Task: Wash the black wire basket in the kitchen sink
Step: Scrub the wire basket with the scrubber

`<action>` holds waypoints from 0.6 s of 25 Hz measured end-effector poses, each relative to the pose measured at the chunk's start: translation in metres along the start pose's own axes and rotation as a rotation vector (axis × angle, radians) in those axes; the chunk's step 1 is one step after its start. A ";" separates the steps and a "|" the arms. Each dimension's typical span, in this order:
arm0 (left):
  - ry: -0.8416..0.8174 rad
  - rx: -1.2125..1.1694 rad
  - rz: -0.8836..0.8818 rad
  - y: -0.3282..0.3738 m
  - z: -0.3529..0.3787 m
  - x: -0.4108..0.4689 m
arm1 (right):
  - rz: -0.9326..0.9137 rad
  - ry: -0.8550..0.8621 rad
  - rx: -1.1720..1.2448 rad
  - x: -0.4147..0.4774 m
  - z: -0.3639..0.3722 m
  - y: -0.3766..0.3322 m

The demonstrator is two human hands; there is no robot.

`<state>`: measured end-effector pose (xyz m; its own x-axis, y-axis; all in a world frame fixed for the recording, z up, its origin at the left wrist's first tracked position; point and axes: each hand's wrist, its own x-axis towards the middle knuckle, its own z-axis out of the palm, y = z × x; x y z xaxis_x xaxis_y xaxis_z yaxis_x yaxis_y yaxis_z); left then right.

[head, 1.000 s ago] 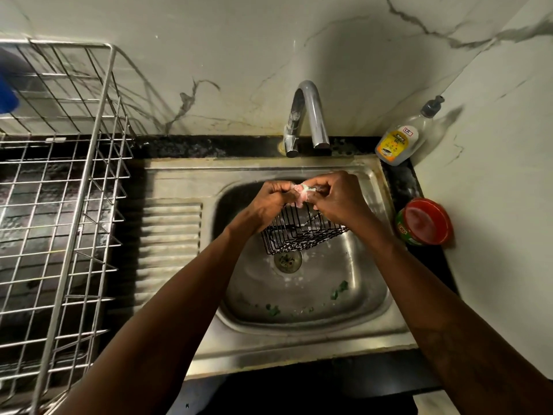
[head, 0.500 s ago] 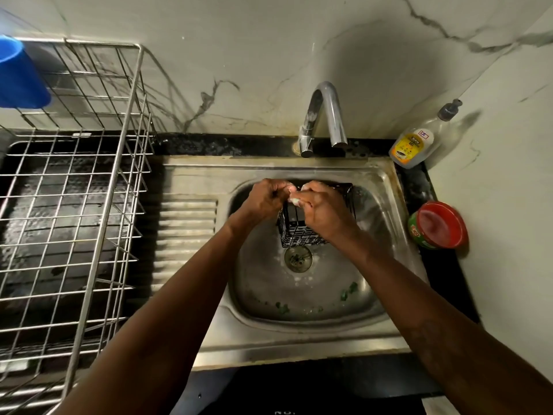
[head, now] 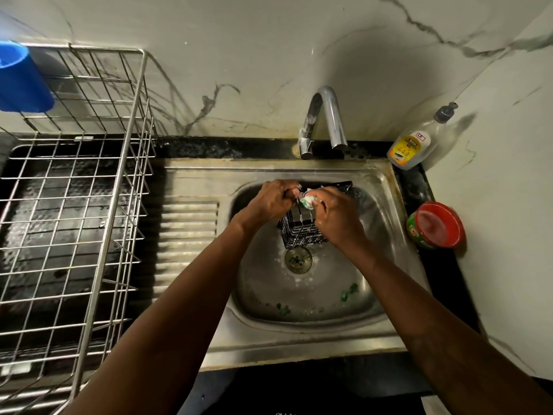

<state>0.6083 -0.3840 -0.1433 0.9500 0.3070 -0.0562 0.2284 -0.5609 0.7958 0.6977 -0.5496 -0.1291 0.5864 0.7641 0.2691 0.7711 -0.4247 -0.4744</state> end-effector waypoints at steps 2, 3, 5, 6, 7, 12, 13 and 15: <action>-0.003 0.019 -0.027 0.003 0.000 -0.001 | 0.044 0.017 -0.060 -0.005 0.003 0.003; 0.004 0.027 -0.037 0.003 0.001 -0.002 | 0.014 -0.009 -0.098 -0.013 0.001 0.007; 0.011 0.029 -0.043 0.005 0.003 -0.002 | -0.051 -0.055 -0.141 -0.028 -0.011 0.023; 0.015 0.032 -0.040 0.006 0.003 -0.002 | -0.042 -0.067 -0.157 -0.031 -0.020 0.032; 0.021 0.035 -0.038 0.007 0.003 -0.002 | -0.013 -0.065 -0.187 -0.029 -0.028 0.038; -0.007 0.026 -0.087 0.010 0.001 0.000 | 0.129 0.027 -0.259 0.003 -0.031 0.036; -0.014 0.025 -0.097 0.011 0.001 0.000 | 0.155 0.047 -0.233 0.010 -0.029 0.030; -0.014 0.039 -0.116 0.012 0.001 0.000 | 0.189 0.050 -0.183 0.017 -0.023 0.015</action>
<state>0.6116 -0.3914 -0.1350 0.9197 0.3610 -0.1546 0.3444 -0.5520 0.7594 0.7245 -0.5544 -0.1125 0.7322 0.6397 0.2337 0.6762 -0.6418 -0.3618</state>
